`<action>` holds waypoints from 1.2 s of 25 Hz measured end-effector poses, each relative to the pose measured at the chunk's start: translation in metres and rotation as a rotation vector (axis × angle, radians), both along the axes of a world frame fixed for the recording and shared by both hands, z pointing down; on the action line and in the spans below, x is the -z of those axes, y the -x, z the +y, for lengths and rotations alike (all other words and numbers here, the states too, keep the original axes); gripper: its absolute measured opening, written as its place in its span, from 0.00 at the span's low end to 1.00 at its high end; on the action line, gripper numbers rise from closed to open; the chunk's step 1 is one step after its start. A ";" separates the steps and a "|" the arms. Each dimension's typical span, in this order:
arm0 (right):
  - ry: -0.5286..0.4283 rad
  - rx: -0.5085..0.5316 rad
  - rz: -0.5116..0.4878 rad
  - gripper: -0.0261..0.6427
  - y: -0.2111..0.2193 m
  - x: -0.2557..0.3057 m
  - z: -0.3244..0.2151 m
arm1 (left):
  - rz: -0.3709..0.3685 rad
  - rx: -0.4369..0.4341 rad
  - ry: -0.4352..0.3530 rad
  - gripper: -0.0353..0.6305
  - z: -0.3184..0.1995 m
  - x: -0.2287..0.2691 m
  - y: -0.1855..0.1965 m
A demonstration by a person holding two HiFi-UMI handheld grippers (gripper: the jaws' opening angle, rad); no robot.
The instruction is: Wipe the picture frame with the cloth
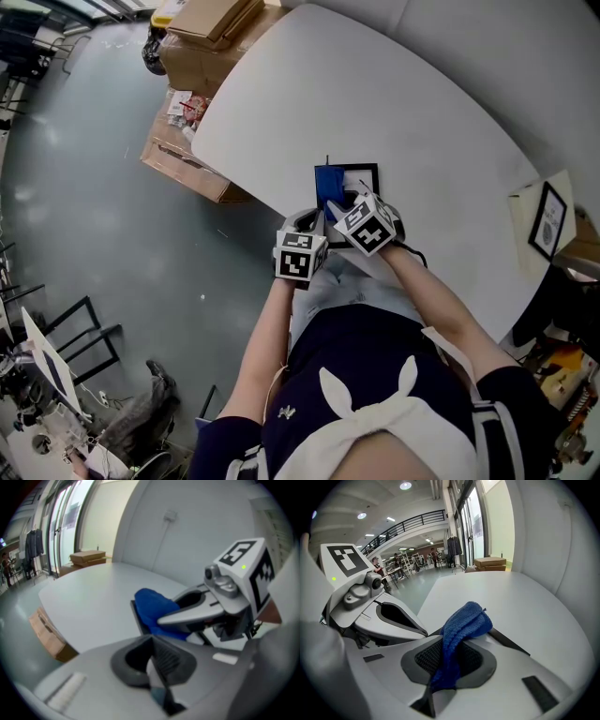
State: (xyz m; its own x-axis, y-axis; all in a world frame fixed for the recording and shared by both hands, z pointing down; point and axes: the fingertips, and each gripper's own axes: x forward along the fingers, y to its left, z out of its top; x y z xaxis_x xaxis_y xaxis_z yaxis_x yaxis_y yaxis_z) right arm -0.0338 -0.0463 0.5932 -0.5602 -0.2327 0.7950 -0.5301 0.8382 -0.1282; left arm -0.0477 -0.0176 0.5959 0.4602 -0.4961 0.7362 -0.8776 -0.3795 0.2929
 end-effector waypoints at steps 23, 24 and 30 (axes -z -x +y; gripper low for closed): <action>-0.060 -0.032 0.038 0.13 -0.021 -0.001 -0.015 | 0.007 -0.009 0.002 0.06 0.000 -0.001 0.001; -0.062 -0.034 0.039 0.13 -0.022 -0.001 -0.016 | 0.008 -0.009 0.002 0.06 0.000 -0.001 0.001; -0.071 -0.054 0.044 0.13 -0.029 0.001 -0.021 | 0.007 -0.010 0.003 0.06 0.000 0.000 0.000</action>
